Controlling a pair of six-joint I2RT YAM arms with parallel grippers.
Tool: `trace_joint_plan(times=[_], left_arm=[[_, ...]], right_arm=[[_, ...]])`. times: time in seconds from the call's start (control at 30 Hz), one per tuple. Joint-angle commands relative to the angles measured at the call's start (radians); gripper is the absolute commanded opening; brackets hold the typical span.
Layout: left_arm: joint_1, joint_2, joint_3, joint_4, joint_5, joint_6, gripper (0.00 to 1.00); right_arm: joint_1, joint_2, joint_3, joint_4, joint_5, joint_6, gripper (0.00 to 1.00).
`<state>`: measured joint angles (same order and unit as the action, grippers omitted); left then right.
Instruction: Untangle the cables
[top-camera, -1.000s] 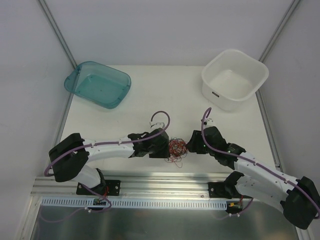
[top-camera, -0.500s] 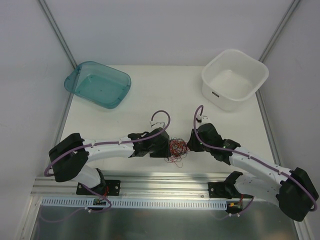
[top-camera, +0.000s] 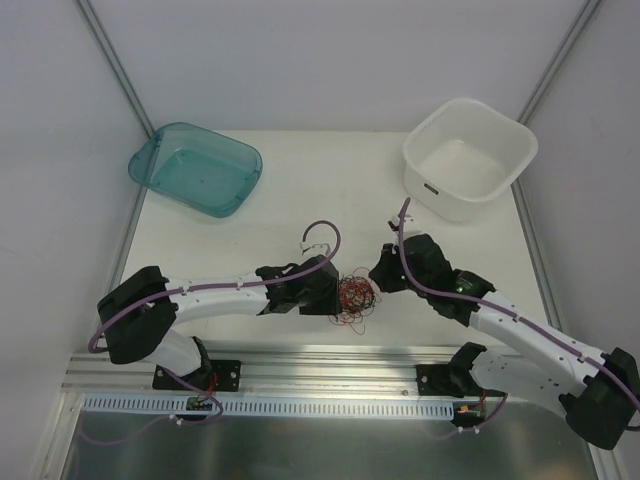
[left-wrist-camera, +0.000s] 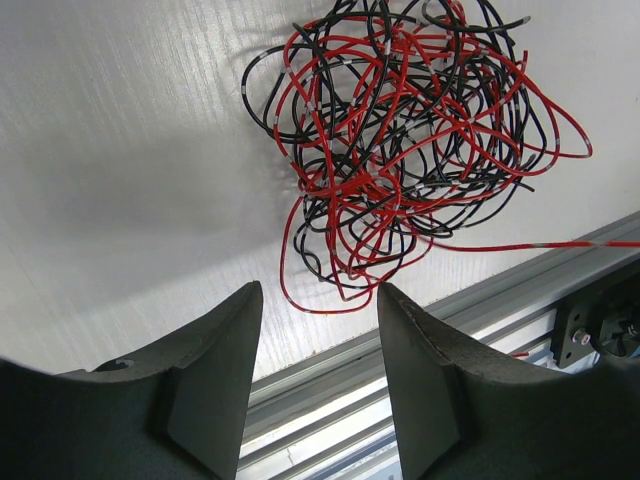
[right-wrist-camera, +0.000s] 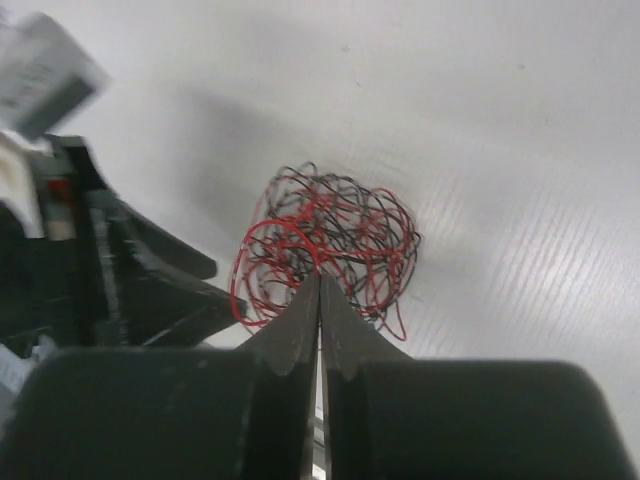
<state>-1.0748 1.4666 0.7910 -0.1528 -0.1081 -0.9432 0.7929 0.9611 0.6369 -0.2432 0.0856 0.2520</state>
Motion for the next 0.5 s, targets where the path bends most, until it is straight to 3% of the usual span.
trace_joint_plan(times=[0.0,0.2,0.47], left_arm=[[-0.010,-0.029,0.011,0.016,-0.019,0.007,0.50],[-0.010,-0.074,-0.001,0.018,-0.018,0.007,0.53],[-0.010,-0.193,-0.047,0.019,-0.070,0.047,0.57]], right_arm=[[0.015,-0.073,0.113,-0.041,-0.009,-0.023,0.01],[0.017,-0.174,0.187,-0.057,0.046,-0.008,0.01],[0.019,-0.190,0.332,-0.088,0.031,-0.031,0.01]])
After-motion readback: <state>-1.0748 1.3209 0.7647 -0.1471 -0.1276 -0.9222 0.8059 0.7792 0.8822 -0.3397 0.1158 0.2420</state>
